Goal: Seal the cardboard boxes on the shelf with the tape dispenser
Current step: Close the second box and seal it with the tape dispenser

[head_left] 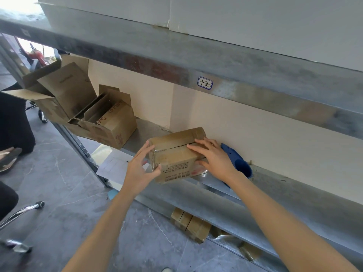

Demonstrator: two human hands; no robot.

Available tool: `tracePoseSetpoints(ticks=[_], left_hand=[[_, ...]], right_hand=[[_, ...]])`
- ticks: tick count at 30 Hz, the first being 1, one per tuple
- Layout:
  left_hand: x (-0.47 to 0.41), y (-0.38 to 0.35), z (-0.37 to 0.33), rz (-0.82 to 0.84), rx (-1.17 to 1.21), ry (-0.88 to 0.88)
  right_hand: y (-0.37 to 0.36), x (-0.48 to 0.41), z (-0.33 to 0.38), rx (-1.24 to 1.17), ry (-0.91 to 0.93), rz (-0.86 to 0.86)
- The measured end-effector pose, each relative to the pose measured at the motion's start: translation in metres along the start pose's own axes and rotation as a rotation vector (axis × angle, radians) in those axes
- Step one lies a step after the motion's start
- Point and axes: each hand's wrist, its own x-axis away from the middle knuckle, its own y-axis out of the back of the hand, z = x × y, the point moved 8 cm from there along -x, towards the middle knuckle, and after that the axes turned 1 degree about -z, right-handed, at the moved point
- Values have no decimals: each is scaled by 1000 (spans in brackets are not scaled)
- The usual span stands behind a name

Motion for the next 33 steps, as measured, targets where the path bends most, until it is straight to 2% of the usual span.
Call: tracePoseSetpoints(ticks=[6, 10, 13, 20, 23, 27, 30, 33], left_hand=[[13, -18, -7, -40, 208, 91], [10, -19, -9, -78, 173, 85], [0, -15, -14, -40, 170, 63], [-35, -6, 6, 114, 20, 115], [-42, -4, -3, 33, 18, 76], [-50, -2, -4, -85, -21, 61], [-54, 0, -4, -178, -69, 77], [-53, -1, -9, -284, -135, 123]], right_hand=[[3, 4, 0, 3, -34, -58], [1, 9, 1, -28, -40, -118], [8, 15, -5, -66, -15, -150], [9, 18, -23, -48, 17, -48], [8, 20, -24, -63, 34, -73], [7, 22, -21, 30, 65, -68], [5, 20, -18, -76, 49, -34], [5, 21, -18, -122, 37, -70]])
